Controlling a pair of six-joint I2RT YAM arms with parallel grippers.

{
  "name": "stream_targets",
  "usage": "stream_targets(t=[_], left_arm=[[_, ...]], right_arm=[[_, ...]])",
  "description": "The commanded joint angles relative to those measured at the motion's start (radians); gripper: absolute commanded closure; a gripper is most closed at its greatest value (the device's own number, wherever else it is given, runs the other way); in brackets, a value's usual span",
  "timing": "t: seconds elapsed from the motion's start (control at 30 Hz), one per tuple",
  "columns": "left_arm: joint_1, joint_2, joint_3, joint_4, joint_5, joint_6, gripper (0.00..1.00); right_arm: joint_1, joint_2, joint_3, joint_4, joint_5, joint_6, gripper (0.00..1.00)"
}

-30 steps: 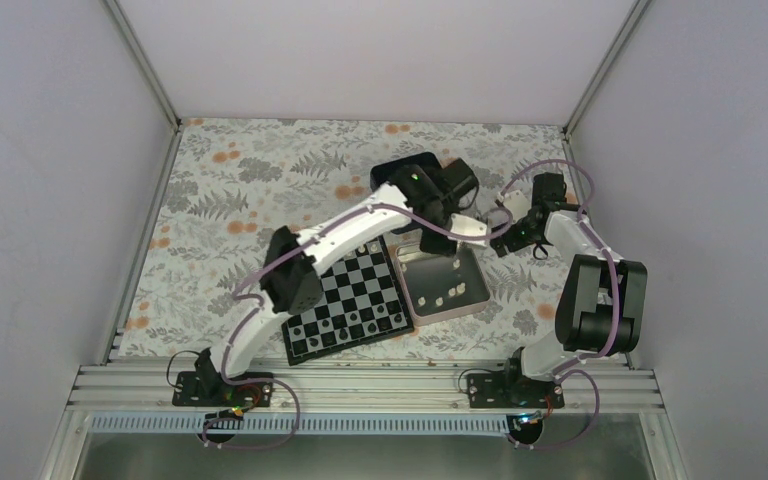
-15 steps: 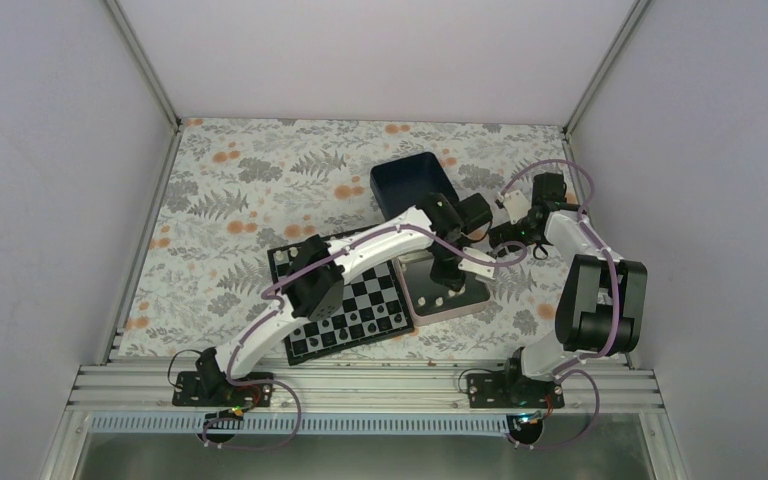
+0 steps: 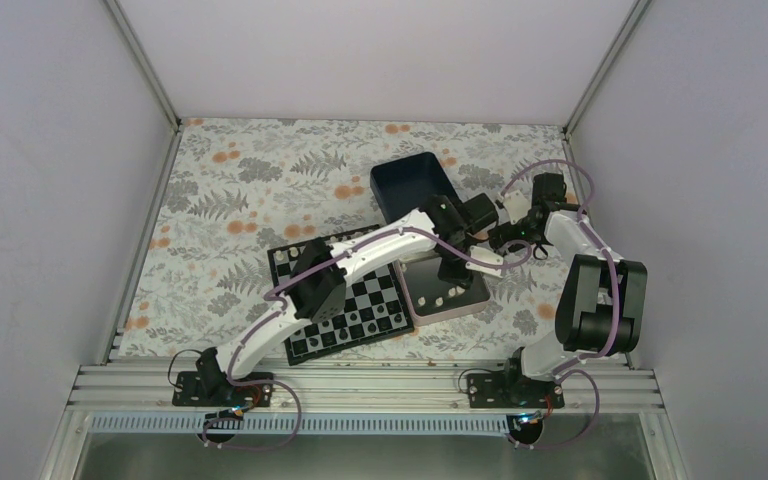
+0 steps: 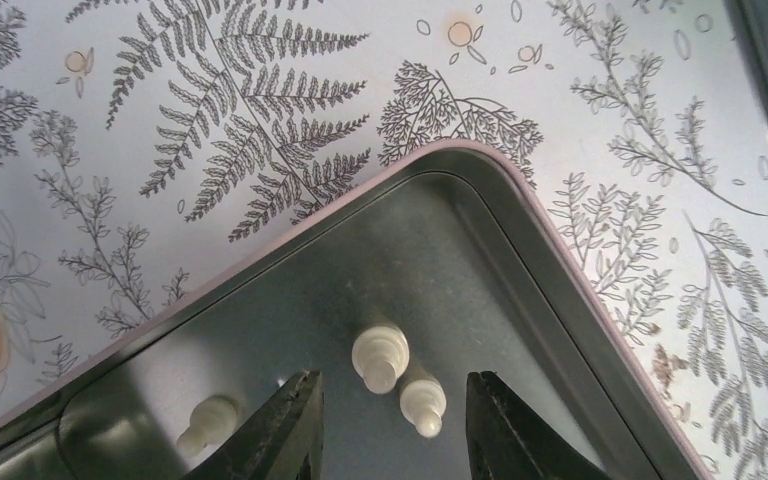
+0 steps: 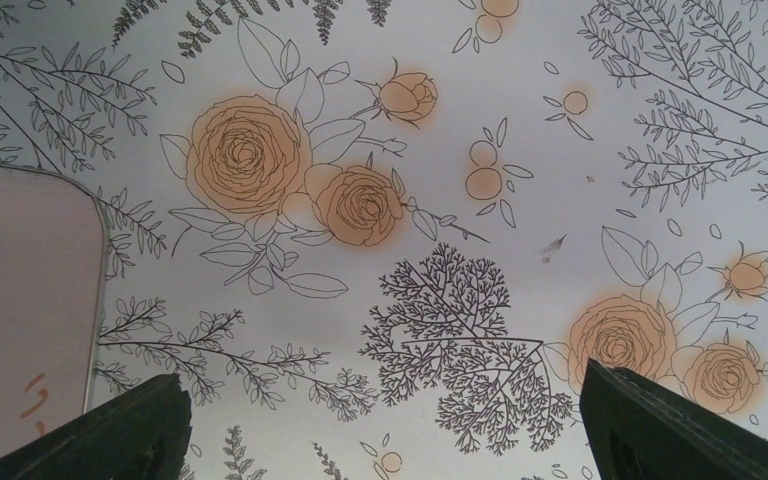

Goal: Set up the chess pieces on the board
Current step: Pick up the chess piece from the storage box.

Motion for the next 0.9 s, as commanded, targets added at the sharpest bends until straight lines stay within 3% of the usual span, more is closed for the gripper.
stream_targets(t=[0.0, 0.67, 0.87], left_arm=[[-0.016, 0.053, 0.023, 0.026, -0.035, -0.017, 0.64], [-0.016, 0.079, -0.021, 0.058, -0.087, -0.011, 0.64], [-0.017, 0.083, -0.026, 0.063, -0.102, -0.006, 0.68]], right_arm=[[0.007, -0.006, 0.006, -0.004, -0.016, -0.004, 0.0], [0.006, -0.005, 0.005, -0.005, -0.018, -0.006, 0.0], [0.006, -0.006, 0.005, -0.006, -0.019, -0.006, 0.0]])
